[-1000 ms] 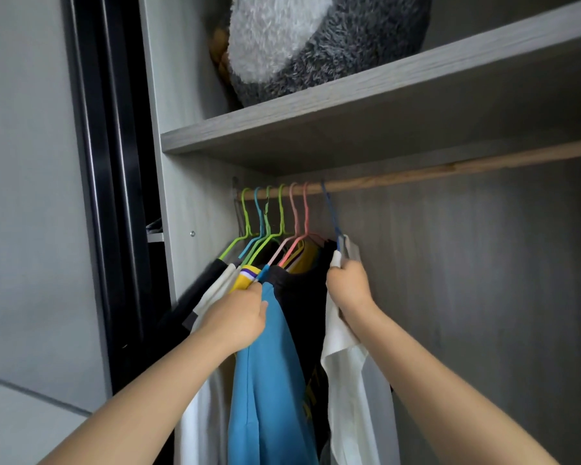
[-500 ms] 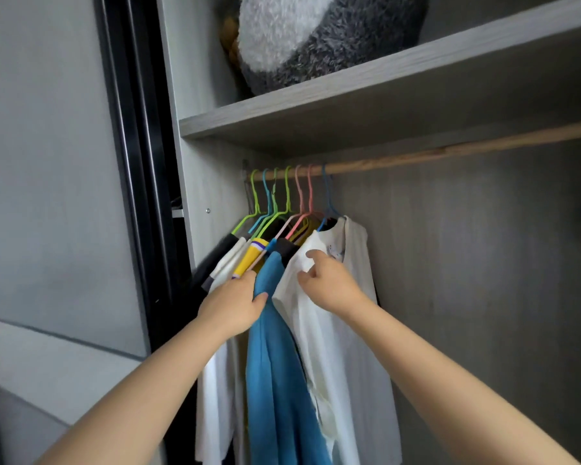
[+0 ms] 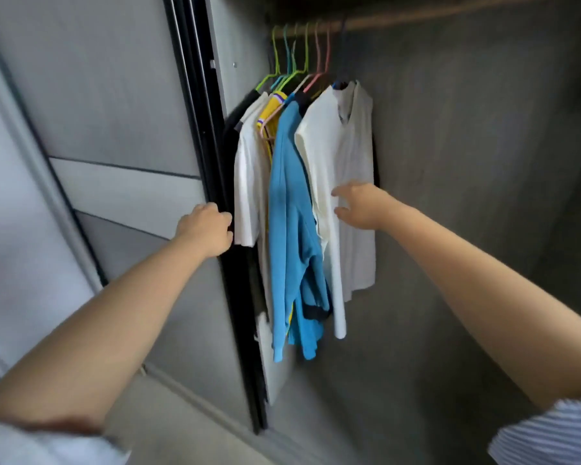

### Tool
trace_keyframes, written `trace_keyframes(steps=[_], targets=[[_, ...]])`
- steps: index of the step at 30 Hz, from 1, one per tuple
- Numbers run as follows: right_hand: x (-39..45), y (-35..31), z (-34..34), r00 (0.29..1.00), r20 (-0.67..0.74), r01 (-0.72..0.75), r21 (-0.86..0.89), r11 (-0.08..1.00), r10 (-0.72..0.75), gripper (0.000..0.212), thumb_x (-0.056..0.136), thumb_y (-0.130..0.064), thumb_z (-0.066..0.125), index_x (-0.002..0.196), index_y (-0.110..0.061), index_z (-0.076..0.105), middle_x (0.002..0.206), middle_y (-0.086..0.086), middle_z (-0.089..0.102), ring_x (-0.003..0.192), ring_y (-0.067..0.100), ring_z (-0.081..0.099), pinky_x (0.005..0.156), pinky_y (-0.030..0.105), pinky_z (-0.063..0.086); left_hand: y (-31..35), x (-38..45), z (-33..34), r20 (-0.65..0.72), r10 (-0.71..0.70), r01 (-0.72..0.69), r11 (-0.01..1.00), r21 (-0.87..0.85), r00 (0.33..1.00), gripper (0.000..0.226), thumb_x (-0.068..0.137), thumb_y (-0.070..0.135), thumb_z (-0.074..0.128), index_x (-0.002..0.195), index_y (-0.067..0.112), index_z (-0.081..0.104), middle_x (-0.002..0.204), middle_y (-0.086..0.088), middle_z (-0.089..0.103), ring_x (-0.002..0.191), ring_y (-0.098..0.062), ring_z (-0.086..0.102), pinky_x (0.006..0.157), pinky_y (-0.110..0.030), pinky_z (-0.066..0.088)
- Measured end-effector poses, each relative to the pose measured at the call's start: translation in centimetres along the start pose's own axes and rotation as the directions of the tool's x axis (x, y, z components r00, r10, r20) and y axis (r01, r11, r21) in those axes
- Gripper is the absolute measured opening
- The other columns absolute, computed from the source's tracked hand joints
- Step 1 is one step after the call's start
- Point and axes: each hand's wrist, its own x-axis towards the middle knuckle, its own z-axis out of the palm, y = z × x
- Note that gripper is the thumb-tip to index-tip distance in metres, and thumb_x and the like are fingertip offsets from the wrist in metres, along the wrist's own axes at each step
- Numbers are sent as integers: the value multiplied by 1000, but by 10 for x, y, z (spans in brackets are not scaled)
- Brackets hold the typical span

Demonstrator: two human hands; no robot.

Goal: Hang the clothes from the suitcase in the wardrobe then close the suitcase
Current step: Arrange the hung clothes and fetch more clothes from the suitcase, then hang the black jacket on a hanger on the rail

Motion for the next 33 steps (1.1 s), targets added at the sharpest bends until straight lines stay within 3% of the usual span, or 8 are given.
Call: trace_keyframes(steps=[8, 15, 19, 22, 25, 27, 29, 33], targets=[[-71, -49, 62, 966, 152, 204, 58, 977, -211, 49, 96, -26, 42, 142, -10, 32, 144, 15, 34, 135, 29, 30, 110, 36, 25, -14, -132, 42, 86, -153, 159, 985, -67, 985, 35, 93, 20, 44, 124, 7, 54, 128, -20, 48, 119, -35, 47, 96, -41, 42], [-168, -108, 175, 819, 391, 379, 177, 908, -419, 46, 95, -25, 44, 138, -9, 39, 140, 17, 40, 130, 30, 37, 109, 36, 29, -17, -288, 122, 397, -219, 282, 953, -108, 891, 38, 95, 24, 40, 128, 7, 49, 130, -17, 45, 120, -33, 43, 97, -40, 41], [-225, -134, 240, 724, 553, 348, 225, 910, -413, 46, 95, -26, 44, 138, -12, 39, 143, 15, 38, 132, 27, 36, 108, 31, 30, -30, -369, 164, 563, -265, 355, 933, -55, 783, 38, 97, 26, 37, 130, 11, 46, 132, -14, 43, 122, -31, 42, 101, -38, 37], [-264, -158, 279, 666, 634, 327, 226, 918, -393, 44, 96, -27, 42, 138, -13, 40, 145, 11, 38, 133, 25, 37, 104, 27, 29, -50, -425, 199, 628, -274, 400, 914, -65, 729, 30, 93, 21, 41, 113, 5, 56, 121, -16, 53, 111, -33, 50, 94, -40, 43], [-301, -186, 312, 622, 700, 274, 225, 935, -351, 42, 97, -27, 41, 137, -12, 41, 145, 8, 39, 133, 22, 36, 105, 27, 28, -70, -478, 233, 684, -227, 386, 918, -86, 693, 27, 90, 14, 40, 106, 3, 59, 116, -12, 59, 112, -31, 53, 86, -33, 45], [-327, -207, 336, 588, 744, 219, 234, 947, -319, 39, 97, -23, 41, 133, -9, 44, 140, 10, 45, 129, 23, 41, 101, 25, 30, -81, -517, 258, 722, -206, 412, 904, -119, 660, 27, 92, 18, 38, 105, 5, 58, 117, -15, 57, 116, -31, 51, 90, -35, 44], [-356, -235, 366, 571, 770, 138, 252, 958, -284, 35, 97, -18, 41, 127, -5, 50, 134, 11, 51, 123, 24, 47, 95, 25, 34, -98, -556, 286, 764, -178, 443, 884, -153, 620, 26, 95, 22, 38, 93, 3, 56, 108, -19, 56, 108, -33, 53, 82, -36, 42], [-428, -298, 441, 535, 820, -55, 272, 961, -201, 31, 95, -10, 39, 116, 4, 56, 124, 18, 56, 116, 30, 50, 92, 30, 36, -123, -642, 345, 839, -163, 525, 836, -162, 519, 29, 96, 23, 40, 110, 3, 56, 114, -15, 54, 107, -33, 53, 86, -38, 43]])
